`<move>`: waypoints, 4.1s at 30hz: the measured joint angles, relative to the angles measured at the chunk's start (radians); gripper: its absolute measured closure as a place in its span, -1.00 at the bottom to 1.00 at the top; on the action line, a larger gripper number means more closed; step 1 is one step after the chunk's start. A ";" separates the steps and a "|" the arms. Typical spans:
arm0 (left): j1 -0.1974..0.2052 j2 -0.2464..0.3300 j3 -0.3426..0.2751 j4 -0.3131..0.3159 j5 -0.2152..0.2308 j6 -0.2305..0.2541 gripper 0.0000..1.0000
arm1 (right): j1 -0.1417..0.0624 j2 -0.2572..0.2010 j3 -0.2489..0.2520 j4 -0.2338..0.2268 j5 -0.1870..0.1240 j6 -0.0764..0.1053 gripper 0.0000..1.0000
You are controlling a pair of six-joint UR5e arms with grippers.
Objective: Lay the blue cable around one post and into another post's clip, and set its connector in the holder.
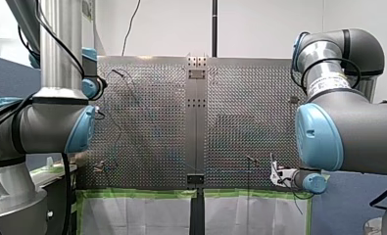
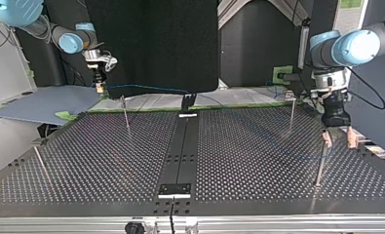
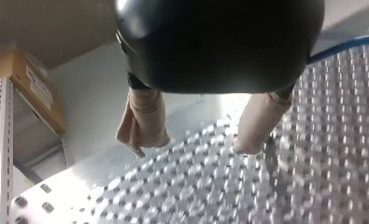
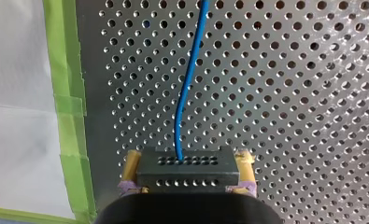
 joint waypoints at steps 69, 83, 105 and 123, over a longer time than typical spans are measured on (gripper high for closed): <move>-0.134 -0.080 0.401 -0.590 -0.382 0.590 -1.00 | 0.005 0.000 0.000 0.004 0.002 -0.002 1.00; -0.147 -0.080 0.370 -0.716 -0.288 0.716 -1.00 | 0.005 0.000 0.000 0.004 0.002 -0.006 1.00; -0.122 -0.080 0.369 -0.688 -0.316 0.808 -1.00 | 0.005 0.000 0.000 0.003 0.002 -0.006 1.00; -0.102 -0.079 0.335 -0.615 -0.235 0.661 -1.00 | 0.005 0.000 0.000 0.002 0.003 -0.006 1.00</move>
